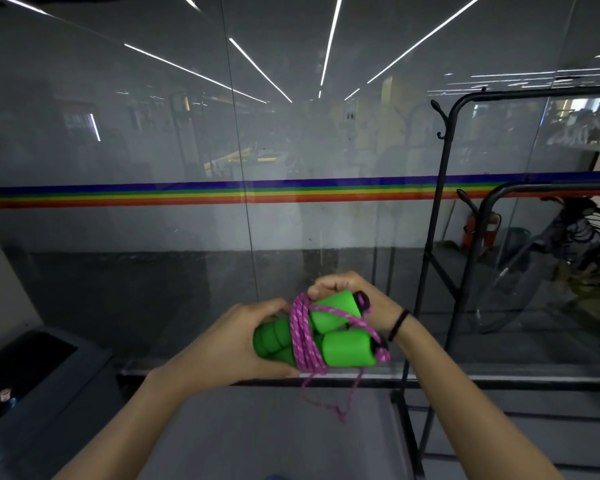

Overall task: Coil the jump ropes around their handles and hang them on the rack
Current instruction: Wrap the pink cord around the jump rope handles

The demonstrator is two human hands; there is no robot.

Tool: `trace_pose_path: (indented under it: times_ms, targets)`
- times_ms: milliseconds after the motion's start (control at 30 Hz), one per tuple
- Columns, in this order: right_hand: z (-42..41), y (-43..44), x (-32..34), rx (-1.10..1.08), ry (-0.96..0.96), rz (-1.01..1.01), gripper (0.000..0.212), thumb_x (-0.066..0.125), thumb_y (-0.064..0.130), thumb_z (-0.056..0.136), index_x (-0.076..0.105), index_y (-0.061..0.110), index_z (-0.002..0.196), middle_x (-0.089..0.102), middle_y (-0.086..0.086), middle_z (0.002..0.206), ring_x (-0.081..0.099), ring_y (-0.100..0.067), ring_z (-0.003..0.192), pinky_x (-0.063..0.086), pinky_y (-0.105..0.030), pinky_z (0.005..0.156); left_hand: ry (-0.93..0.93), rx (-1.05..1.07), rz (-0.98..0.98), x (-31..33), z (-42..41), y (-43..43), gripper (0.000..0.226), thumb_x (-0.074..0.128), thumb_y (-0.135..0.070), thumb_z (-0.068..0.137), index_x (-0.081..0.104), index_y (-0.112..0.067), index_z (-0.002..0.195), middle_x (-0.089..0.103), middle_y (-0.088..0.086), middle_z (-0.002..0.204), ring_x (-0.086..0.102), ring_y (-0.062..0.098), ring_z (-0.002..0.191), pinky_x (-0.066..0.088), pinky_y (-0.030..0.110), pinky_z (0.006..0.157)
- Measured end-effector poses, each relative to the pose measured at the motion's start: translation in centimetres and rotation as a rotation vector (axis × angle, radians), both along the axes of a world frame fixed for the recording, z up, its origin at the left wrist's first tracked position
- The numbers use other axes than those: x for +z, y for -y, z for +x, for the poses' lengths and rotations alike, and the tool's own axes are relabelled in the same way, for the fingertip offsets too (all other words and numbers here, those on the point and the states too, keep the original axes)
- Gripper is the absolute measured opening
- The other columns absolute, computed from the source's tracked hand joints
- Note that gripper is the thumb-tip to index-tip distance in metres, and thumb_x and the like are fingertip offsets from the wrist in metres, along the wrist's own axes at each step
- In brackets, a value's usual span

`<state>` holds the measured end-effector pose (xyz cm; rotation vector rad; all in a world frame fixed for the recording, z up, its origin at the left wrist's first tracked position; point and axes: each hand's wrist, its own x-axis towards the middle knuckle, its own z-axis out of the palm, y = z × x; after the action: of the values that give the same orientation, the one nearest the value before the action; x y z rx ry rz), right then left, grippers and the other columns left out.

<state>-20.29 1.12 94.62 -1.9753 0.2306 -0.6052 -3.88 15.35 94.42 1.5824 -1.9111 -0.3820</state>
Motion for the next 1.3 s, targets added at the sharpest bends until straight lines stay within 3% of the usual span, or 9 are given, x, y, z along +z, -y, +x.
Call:
trace_pose_path:
  times_ms: [67, 133, 200, 300, 600, 833, 1100, 1200, 1300]
  targets:
    - [0.1, -0.5, -0.9, -0.055, 0.037, 0.173, 0.052, 0.089, 0.041, 0.032, 0.075, 0.010, 0.070, 0.068, 0.018, 0.056, 0.063, 0.008, 0.060, 0.050, -0.011, 0.061, -0.191, 0.041, -0.021, -0.1, -0.2, 0.2, 0.060, 0.087, -0.024, 0.059, 0.061, -0.025, 0.112, 0.071, -0.011, 0.104, 0.067, 0.003, 0.095, 0.053, 0.022, 0.084]
    - [0.9, -1.3, -2.0, -0.077, -0.024, 0.109, 0.012, 0.075, 0.026, 0.067, 0.071, 0.020, 0.077, 0.069, 0.006, 0.061, 0.064, -0.011, 0.057, 0.051, -0.028, 0.060, -0.351, 0.109, -0.040, -0.1, 0.0, 0.6, 0.061, 0.088, -0.013, 0.057, 0.061, -0.019, 0.112, 0.071, -0.006, 0.105, 0.068, 0.008, 0.095, 0.053, 0.020, 0.081]
    - [1.9, -1.7, -3.3, -0.104, -0.095, 0.082, 0.027, 0.051, 0.027, 0.093, 0.053, 0.020, 0.066, 0.048, 0.008, 0.048, 0.042, -0.006, 0.040, 0.036, -0.022, 0.045, -0.469, 0.177, -0.059, -0.2, 0.5, 1.1, 0.065, 0.090, -0.016, 0.053, 0.058, -0.016, 0.110, 0.072, -0.003, 0.100, 0.070, 0.012, 0.089, 0.055, 0.022, 0.073]
    - [2.4, -2.3, -3.7, -0.145, -0.195, 0.092, 0.042, 0.032, 0.033, 0.099, 0.049, 0.019, 0.063, 0.038, 0.005, 0.051, 0.034, 0.000, 0.039, 0.030, -0.011, 0.042, -0.498, 0.274, -0.063, -0.4, 1.1, 1.6, 0.071, 0.091, -0.022, 0.050, 0.052, -0.016, 0.109, 0.074, -0.006, 0.086, 0.071, 0.010, 0.077, 0.055, 0.023, 0.064]
    - [0.8, -3.2, -2.2, -0.179, -0.355, -0.387, 0.027, 0.048, 0.035, 0.093, 0.059, 0.019, 0.075, 0.048, 0.009, 0.057, 0.045, -0.002, 0.050, 0.034, -0.014, 0.054, -0.251, 0.524, -0.158, -1.0, 3.5, 2.0, 0.071, 0.089, -0.029, 0.053, 0.053, -0.027, 0.115, 0.067, -0.005, 0.097, 0.064, 0.011, 0.086, 0.050, 0.026, 0.071]
    - [-1.1, -4.4, 0.0, -0.142, -0.376, -0.337, 0.015, 0.062, 0.021, 0.086, 0.064, 0.010, 0.097, 0.058, 0.007, 0.059, 0.050, -0.002, 0.038, 0.042, -0.011, 0.047, -0.043, 0.608, -0.122, -1.1, 4.2, 1.8, 0.073, 0.088, -0.037, 0.049, 0.050, -0.039, 0.112, 0.068, -0.004, 0.093, 0.064, 0.020, 0.087, 0.054, 0.042, 0.078]
    - [-1.2, -3.3, 3.5, -0.158, -0.269, -0.617, 0.013, 0.068, 0.032, 0.080, 0.072, 0.022, 0.088, 0.071, 0.007, 0.078, 0.062, -0.003, 0.070, 0.052, -0.027, 0.072, 0.336, 0.287, 0.130, -0.9, 3.0, 0.6, 0.072, 0.080, -0.046, 0.059, 0.045, -0.050, 0.122, 0.067, -0.019, 0.105, 0.062, 0.002, 0.096, 0.052, 0.030, 0.082]
    - [-0.5, -2.3, 4.3, -0.056, -0.221, -0.548, 0.010, 0.074, 0.028, 0.074, 0.074, 0.020, 0.081, 0.069, 0.012, 0.071, 0.061, 0.001, 0.065, 0.045, -0.014, 0.063, 0.311, 0.063, 0.213, -0.3, 1.9, 0.1, 0.067, 0.080, -0.048, 0.057, 0.046, -0.058, 0.114, 0.067, -0.023, 0.096, 0.060, -0.008, 0.083, 0.051, 0.024, 0.075]
    - [0.4, -1.7, 4.5, 0.036, -0.168, -0.375, 0.008, 0.076, 0.017, 0.072, 0.073, 0.014, 0.080, 0.067, 0.010, 0.070, 0.059, 0.002, 0.064, 0.043, -0.011, 0.065, 0.136, -0.070, 0.220, 0.3, 0.9, -0.5, 0.059, 0.086, -0.033, 0.056, 0.057, -0.054, 0.103, 0.070, -0.016, 0.089, 0.065, 0.002, 0.078, 0.052, 0.025, 0.071]
